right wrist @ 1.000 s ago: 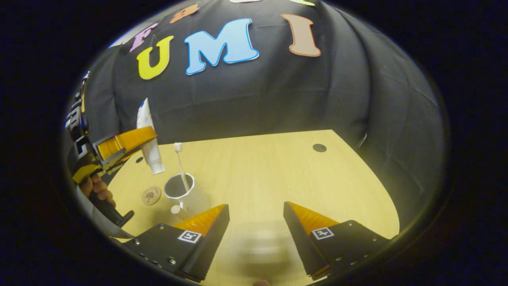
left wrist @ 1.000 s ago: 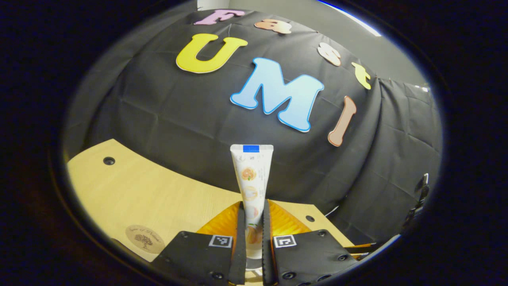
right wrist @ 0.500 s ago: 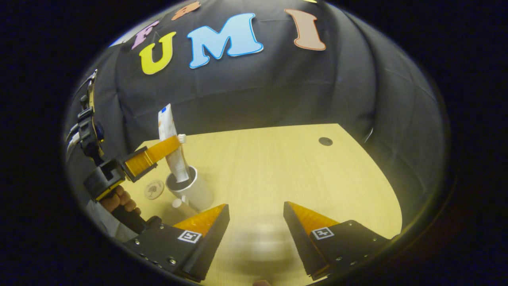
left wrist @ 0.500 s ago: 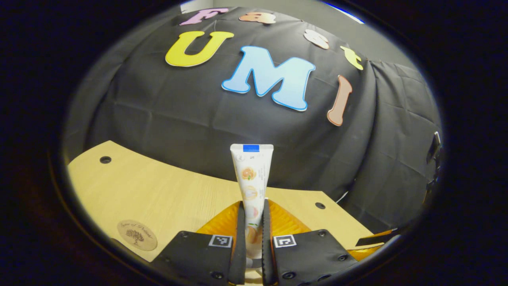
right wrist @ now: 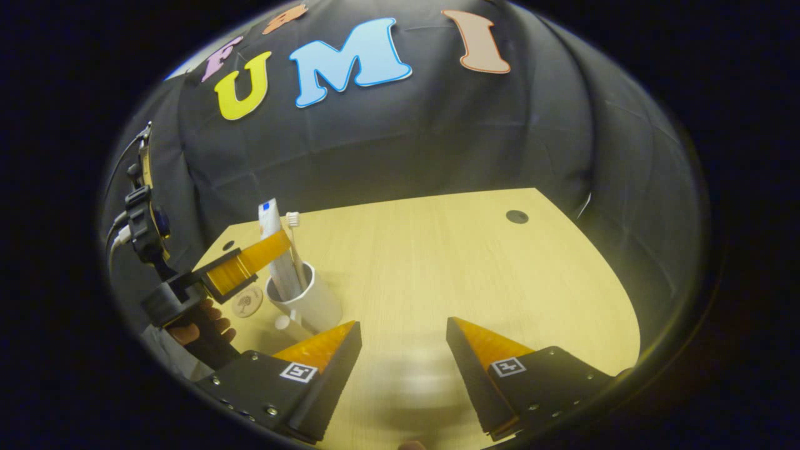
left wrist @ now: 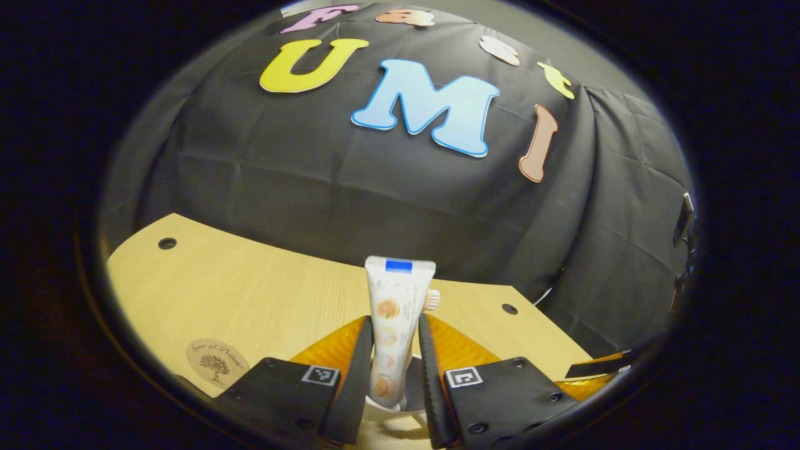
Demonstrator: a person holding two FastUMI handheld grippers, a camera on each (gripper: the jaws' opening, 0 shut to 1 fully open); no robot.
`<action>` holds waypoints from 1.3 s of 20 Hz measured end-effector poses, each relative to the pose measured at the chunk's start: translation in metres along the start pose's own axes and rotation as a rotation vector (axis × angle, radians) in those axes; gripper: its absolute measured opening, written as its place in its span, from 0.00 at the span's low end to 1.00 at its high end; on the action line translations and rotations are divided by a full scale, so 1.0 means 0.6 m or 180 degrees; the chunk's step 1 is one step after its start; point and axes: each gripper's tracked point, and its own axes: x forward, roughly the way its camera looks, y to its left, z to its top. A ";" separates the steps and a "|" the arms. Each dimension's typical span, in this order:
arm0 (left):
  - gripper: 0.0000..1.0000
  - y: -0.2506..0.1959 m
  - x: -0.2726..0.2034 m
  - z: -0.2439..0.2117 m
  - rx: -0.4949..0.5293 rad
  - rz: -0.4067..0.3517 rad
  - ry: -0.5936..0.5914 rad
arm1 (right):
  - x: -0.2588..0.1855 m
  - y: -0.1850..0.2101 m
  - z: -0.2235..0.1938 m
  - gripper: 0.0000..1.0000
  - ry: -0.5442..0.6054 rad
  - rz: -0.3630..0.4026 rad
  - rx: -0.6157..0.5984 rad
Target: Put the toothbrush and toothpaste on the desktop into the cup, then pick up the cup and place it on the coaster on the desktop.
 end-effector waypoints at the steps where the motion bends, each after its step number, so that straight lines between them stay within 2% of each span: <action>1: 0.60 -0.002 -0.004 0.003 -0.0015 -0.0034 0.0001 | 0.002 0.000 0.001 0.85 0.0002 -0.0004 -0.0014; 2: 0.72 -0.006 -0.006 0.006 -0.0031 -0.0074 -0.0005 | 0.002 0.002 0.000 0.85 0.0007 -0.0001 -0.0030; 3: 0.89 -0.006 -0.007 0.008 -0.0010 -0.0058 -0.0014 | 0.002 0.006 0.000 0.85 0.0013 -0.0002 -0.0042; 4: 0.94 -0.006 -0.009 0.008 0.0019 -0.0056 -0.0006 | 0.002 0.016 0.002 0.85 0.0012 0.0006 -0.0057; 5: 0.92 -0.006 -0.012 0.008 0.0038 -0.0058 0.0006 | 0.005 0.023 0.005 0.85 0.0017 0.0019 -0.0076; 10: 0.94 0.010 -0.043 0.034 0.0050 -0.0029 -0.0056 | 0.008 0.059 0.008 0.85 0.0049 0.0094 -0.0242; 12: 0.89 0.017 -0.060 0.049 0.0064 -0.0020 -0.0098 | 0.013 0.080 0.012 0.85 0.0057 0.0153 -0.0282; 16: 0.91 0.049 -0.095 0.074 0.0083 0.0053 -0.0164 | 0.022 0.130 0.007 0.86 0.0116 0.0280 -0.0366; 19: 0.94 0.088 -0.121 0.084 0.0050 0.0163 -0.0176 | 0.028 0.168 0.002 0.85 0.0168 0.0375 -0.0452; 26: 0.91 0.189 -0.182 0.094 -0.0064 0.0496 -0.0195 | 0.066 0.224 -0.033 0.86 0.0516 0.0488 -0.0621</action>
